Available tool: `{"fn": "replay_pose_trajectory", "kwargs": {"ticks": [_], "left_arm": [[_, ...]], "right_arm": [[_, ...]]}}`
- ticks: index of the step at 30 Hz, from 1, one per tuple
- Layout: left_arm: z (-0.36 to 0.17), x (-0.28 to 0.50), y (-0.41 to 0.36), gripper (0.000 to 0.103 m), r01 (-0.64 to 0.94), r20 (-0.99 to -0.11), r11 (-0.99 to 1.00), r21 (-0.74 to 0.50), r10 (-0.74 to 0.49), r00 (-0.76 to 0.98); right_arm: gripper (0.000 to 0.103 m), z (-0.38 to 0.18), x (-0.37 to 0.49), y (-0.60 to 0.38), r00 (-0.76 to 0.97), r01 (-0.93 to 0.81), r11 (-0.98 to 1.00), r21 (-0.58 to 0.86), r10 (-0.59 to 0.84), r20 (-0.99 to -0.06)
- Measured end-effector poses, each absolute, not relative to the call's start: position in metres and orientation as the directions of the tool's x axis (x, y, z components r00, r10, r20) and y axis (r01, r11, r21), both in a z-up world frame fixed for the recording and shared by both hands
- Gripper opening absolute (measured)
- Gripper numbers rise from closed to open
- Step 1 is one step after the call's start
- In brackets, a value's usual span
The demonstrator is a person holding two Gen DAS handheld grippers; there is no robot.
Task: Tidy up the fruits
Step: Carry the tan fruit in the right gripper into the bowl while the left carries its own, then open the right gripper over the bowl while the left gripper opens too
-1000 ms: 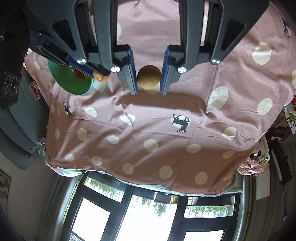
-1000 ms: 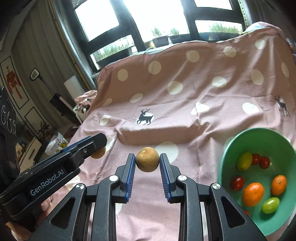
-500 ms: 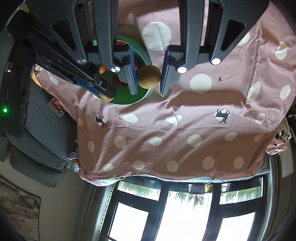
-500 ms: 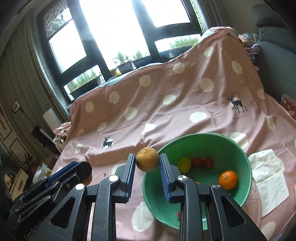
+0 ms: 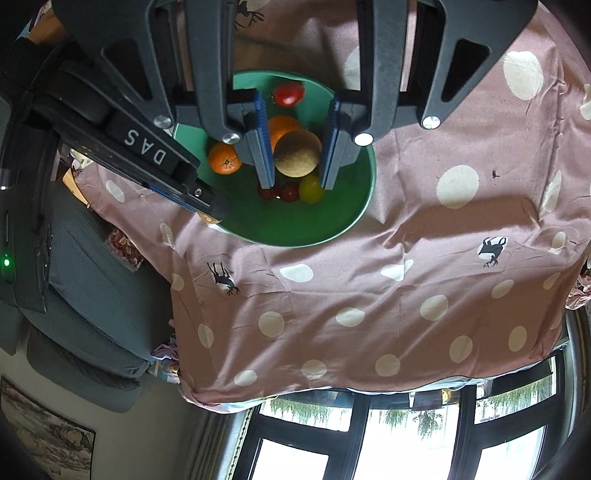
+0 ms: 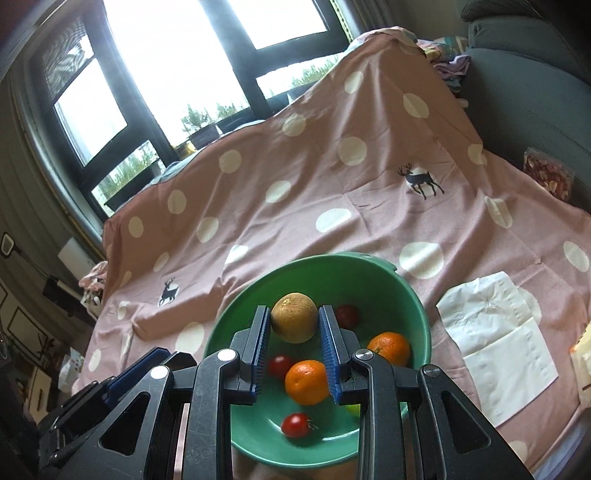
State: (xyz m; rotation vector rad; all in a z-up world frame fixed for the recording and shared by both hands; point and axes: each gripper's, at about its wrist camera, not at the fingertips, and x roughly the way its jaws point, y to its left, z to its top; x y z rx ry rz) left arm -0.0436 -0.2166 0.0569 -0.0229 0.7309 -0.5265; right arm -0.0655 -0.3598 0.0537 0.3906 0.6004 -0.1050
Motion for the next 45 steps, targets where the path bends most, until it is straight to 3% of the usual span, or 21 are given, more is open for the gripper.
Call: {"fn": "replay_pose_trajectory", "kwargs": {"ticks": [25,45], "left_arm": [[0.014,-0.016,-0.229,0.025,0.41,-0.728,0.886,-0.214,-0.425,0.538],[0.002,-0.009,-0.231,0.026,0.391,-0.752,0.893,-0.225,-0.414,0.513]], "right_arm": [[0.029,0.024,-0.046,-0.373,0.734,0.291,0.912,0.288,-0.02,-0.679],[0.029,0.017,-0.042,-0.374,0.699,0.311,0.914,0.261,-0.034,-0.714]]}}
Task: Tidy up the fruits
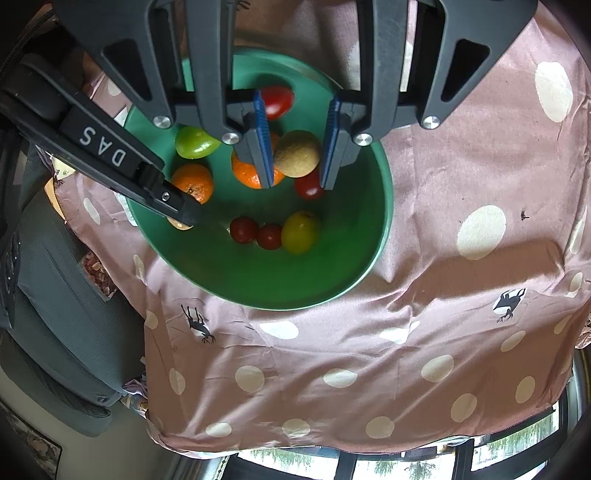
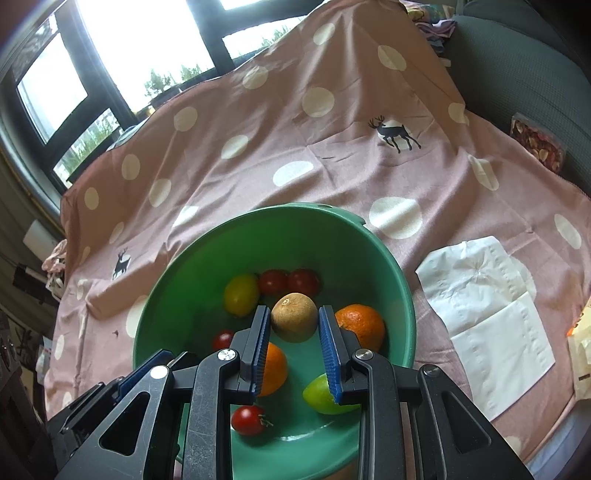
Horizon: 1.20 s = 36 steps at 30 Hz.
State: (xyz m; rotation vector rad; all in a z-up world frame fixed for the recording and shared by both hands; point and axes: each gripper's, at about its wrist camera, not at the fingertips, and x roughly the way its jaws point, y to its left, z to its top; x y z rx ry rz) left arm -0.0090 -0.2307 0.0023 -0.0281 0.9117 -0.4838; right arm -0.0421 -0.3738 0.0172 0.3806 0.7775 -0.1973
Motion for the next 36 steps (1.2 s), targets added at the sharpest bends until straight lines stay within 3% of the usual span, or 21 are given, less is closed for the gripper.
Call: {"fn": "replay_pose_trajectory", "kwargs": {"ticks": [6,11,20,24,36], "left_arm": [[0.005,-0.01,-0.231,0.026,0.397,-0.749,0.891,-0.219,-0.415,0.517],[0.013,-0.014,-0.229,0.048,0.402,-0.735,0.889,-0.22,-0.422,0.531],[0.036,-0.028,-0.222,0.066,0.388,-0.689,0.908,-0.158,-0.383,0.615],[0.044,-0.033,-0.219,0.066,0.396,-0.679,0.906,-0.149,-0.385,0.626],[0.055,-0.045,-0.217,0.066,0.413,-0.653,0.897,-0.157,-0.408,0.638]], "right_arm": [[0.029,0.017,-0.043,-0.375,0.7,0.31,0.915,0.258,-0.036,-0.713],[0.03,0.022,-0.045,-0.373,0.708,0.301,0.922,0.244,-0.045,-0.705],[0.041,0.036,-0.055,-0.374,0.755,0.277,0.923,0.266,-0.038,-0.654],[0.052,0.041,-0.057,-0.373,0.773,0.269,0.924,0.27,-0.04,-0.633],[0.054,0.049,-0.064,-0.375,0.79,0.273,0.918,0.287,-0.043,-0.612]]}}
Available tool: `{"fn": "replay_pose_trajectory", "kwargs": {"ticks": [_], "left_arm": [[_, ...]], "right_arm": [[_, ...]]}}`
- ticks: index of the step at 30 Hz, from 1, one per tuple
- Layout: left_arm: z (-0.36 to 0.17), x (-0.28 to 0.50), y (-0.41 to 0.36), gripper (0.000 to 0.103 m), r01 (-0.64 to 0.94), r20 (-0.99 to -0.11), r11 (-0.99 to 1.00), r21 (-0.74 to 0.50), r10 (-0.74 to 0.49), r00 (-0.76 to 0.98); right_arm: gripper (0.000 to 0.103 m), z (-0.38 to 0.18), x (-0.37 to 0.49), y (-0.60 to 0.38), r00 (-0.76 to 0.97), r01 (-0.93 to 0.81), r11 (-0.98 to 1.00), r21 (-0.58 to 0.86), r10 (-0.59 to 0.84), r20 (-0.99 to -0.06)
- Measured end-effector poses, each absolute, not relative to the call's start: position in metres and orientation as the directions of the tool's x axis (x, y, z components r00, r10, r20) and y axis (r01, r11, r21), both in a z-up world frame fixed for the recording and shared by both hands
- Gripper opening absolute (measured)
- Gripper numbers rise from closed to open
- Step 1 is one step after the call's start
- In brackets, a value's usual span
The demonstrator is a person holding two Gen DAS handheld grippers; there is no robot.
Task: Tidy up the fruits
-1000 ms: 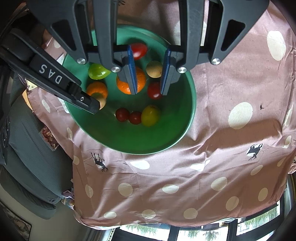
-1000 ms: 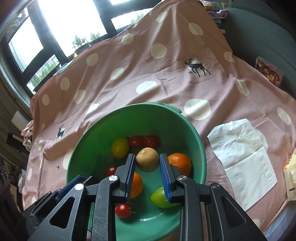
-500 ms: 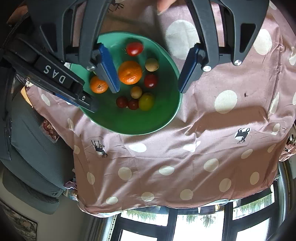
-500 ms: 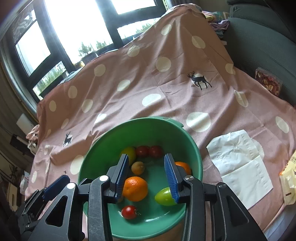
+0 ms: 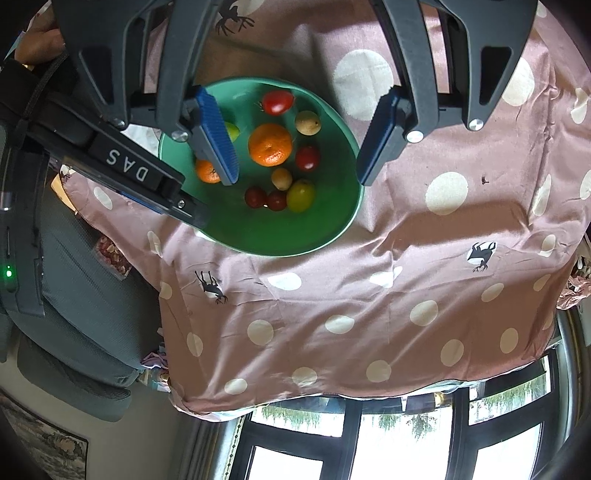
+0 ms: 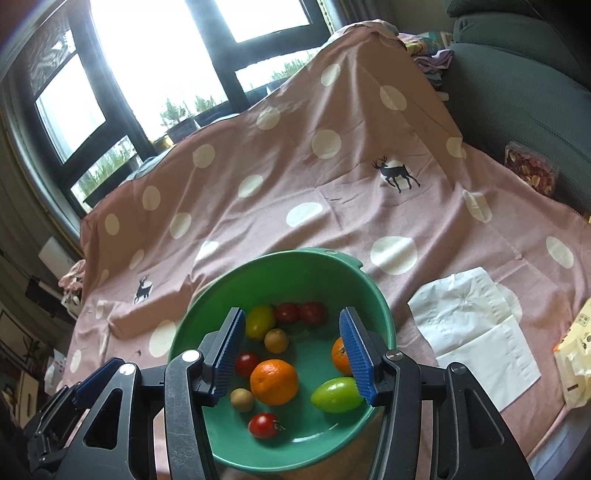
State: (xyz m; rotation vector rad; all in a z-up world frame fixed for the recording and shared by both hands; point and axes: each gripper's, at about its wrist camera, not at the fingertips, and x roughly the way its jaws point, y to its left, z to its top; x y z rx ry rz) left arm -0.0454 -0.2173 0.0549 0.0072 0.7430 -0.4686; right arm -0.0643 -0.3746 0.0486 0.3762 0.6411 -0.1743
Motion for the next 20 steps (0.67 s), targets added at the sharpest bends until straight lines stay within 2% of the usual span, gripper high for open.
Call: {"fn": "replay_pose_trajectory", "kwargs": {"ticks": [20], "left_arm": [[0.061,-0.049,-0.207,0.066,0.394,-0.632,0.903,-0.173,-0.409,0.659]], "right_arm": [[0.054,0.047,-0.065,-0.378,0.776,0.294,0.918,0.266,-0.067,-0.627]]}}
